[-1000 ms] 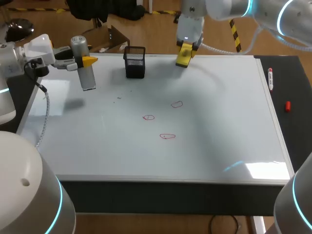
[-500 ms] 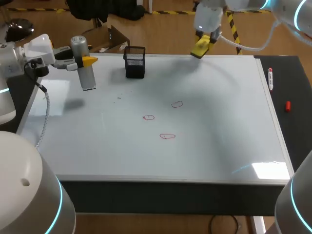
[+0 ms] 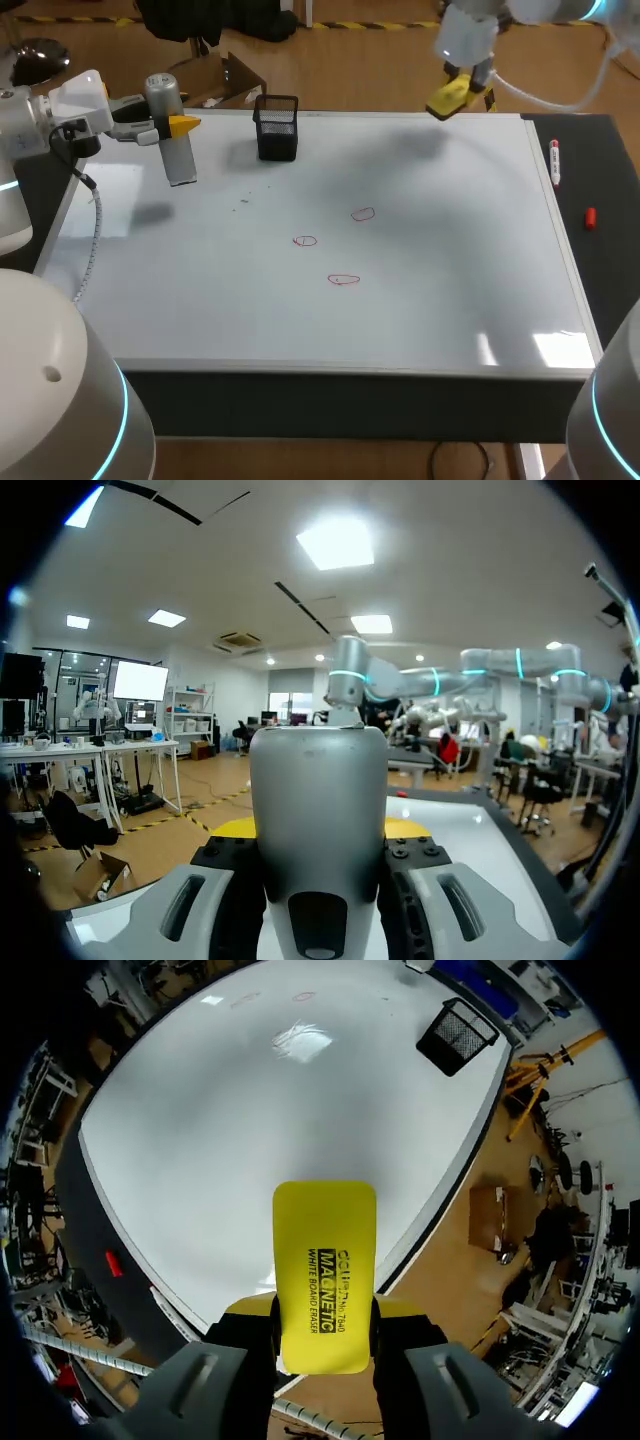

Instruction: Pick up the inspection probe, press it on each red-marked spot on the whiteboard one by one, put down the probe, pick up the eraser, and wipe off all the red marks.

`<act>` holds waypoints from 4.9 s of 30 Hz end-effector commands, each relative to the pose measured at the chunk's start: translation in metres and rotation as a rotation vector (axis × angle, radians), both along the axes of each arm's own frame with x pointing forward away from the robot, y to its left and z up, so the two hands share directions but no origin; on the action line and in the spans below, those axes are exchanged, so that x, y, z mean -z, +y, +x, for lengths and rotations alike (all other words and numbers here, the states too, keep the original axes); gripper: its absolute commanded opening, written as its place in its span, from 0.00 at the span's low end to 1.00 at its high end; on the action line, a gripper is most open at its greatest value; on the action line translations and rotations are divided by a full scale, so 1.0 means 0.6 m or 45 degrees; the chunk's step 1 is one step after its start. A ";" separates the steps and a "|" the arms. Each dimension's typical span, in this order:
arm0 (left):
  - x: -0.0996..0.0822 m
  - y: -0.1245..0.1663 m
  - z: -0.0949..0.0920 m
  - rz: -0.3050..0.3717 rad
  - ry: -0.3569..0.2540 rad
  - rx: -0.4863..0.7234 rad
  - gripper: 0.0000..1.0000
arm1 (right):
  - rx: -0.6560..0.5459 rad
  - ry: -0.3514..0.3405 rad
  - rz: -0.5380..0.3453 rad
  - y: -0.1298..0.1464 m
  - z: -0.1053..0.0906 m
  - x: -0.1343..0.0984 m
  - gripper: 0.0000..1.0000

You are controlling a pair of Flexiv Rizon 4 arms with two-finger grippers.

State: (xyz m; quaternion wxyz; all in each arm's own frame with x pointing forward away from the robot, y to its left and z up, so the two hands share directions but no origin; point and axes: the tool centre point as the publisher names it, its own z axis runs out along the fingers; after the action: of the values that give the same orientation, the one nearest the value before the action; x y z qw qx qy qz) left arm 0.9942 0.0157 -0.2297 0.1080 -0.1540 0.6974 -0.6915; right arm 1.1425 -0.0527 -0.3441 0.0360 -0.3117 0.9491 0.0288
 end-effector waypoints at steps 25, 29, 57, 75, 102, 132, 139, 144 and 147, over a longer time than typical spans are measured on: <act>-0.001 -0.001 -0.002 0.000 -0.003 -0.006 0.00 | 0.259 -0.077 0.070 -0.094 -0.090 -0.022 0.00; -0.001 -0.001 -0.002 0.000 -0.003 -0.006 0.00 | 0.259 -0.077 0.070 -0.094 -0.090 -0.022 0.00; -0.010 -0.055 -0.054 -0.051 -0.036 0.122 0.00 | 0.259 -0.077 0.070 -0.094 -0.090 -0.022 0.00; 0.009 -0.226 -0.155 -0.120 -0.021 0.442 0.00 | 0.259 -0.077 0.070 -0.094 -0.090 -0.022 0.00; 0.084 -0.353 -0.187 -0.115 -0.026 0.703 0.00 | 0.259 -0.077 0.070 -0.094 -0.090 -0.022 0.00; 0.114 -0.352 -0.188 -0.100 -0.019 0.675 0.00 | 0.259 -0.077 0.070 -0.094 -0.090 -0.022 0.00; 0.090 -0.349 -0.188 -0.132 -0.035 0.661 0.00 | 0.259 -0.077 0.070 -0.094 -0.090 -0.022 0.00; 0.052 -0.341 -0.187 -0.156 -0.036 0.638 0.00 | 0.259 -0.077 0.070 -0.094 -0.090 -0.022 0.00; 0.038 -0.330 -0.180 -0.157 -0.050 0.620 0.00 | 0.259 -0.077 0.070 -0.094 -0.090 -0.022 0.00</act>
State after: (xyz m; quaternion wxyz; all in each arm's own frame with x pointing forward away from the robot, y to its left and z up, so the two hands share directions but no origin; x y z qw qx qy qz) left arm 0.8917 -0.1895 -0.2635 -0.0647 0.0299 0.6628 -0.7454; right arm 1.0884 -0.1086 -0.3318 0.0769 -0.2127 0.9731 0.0432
